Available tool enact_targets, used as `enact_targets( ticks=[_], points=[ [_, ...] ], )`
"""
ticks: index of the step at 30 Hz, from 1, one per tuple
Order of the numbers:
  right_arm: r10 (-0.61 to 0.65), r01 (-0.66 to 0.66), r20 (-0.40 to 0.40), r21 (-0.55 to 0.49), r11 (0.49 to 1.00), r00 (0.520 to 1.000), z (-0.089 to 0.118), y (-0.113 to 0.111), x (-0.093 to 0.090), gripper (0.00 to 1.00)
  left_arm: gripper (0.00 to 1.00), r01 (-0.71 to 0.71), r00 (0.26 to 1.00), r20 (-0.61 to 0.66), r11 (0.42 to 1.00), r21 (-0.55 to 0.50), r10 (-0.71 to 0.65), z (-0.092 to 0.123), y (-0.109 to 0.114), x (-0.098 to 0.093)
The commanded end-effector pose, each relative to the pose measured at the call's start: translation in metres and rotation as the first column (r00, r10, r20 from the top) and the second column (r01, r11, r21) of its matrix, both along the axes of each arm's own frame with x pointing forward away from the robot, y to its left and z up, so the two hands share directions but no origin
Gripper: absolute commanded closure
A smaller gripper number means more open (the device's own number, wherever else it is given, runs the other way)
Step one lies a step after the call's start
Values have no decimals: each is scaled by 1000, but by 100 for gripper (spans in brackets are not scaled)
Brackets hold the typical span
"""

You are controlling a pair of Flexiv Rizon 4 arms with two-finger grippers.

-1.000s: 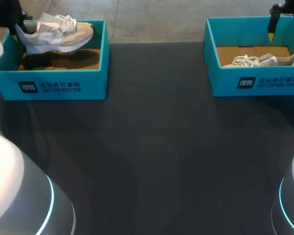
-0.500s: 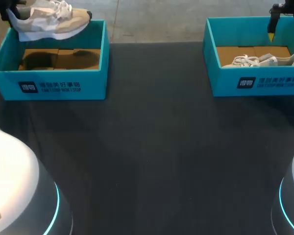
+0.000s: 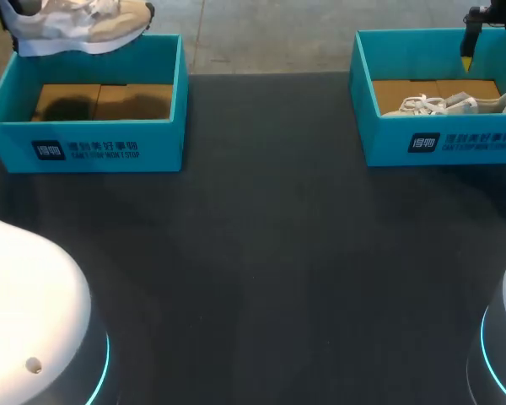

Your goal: Take the shoe out of the shoebox, open the shoe tongue, remove and reinsert the insole, then place the shoe into the shoebox

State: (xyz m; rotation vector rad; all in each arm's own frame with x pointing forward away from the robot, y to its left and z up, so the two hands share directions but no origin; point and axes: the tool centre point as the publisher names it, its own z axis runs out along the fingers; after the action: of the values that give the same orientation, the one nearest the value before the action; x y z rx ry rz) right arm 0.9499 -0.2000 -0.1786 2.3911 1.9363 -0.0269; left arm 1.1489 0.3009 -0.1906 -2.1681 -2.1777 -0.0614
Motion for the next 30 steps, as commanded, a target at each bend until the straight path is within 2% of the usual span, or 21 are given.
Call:
enact_targets(
  ticks=[1, 9, 16, 30],
  points=[
    [1, -1, 3, 1, 1000, 1000, 0, -1, -1, 0, 100, 17, 997, 81, 1000, 15, -18, 20, -12, -68],
    [1, -1, 3, 1, 1000, 1000, 0, -1, -1, 0, 100, 43, 993, 112, 998, 35, -47, 29, -44, -139],
    [1, -1, 3, 1, 1000, 1000, 0, -1, -1, 0, 100, 41, 990, 135, 998, 38, -46, 35, -64, -186],
    [1, -1, 3, 1, 1000, 1000, 0, -1, -1, 0, 100, 102, 984, 140, 994, 42, -107, 35, -104, -284]
  ],
)
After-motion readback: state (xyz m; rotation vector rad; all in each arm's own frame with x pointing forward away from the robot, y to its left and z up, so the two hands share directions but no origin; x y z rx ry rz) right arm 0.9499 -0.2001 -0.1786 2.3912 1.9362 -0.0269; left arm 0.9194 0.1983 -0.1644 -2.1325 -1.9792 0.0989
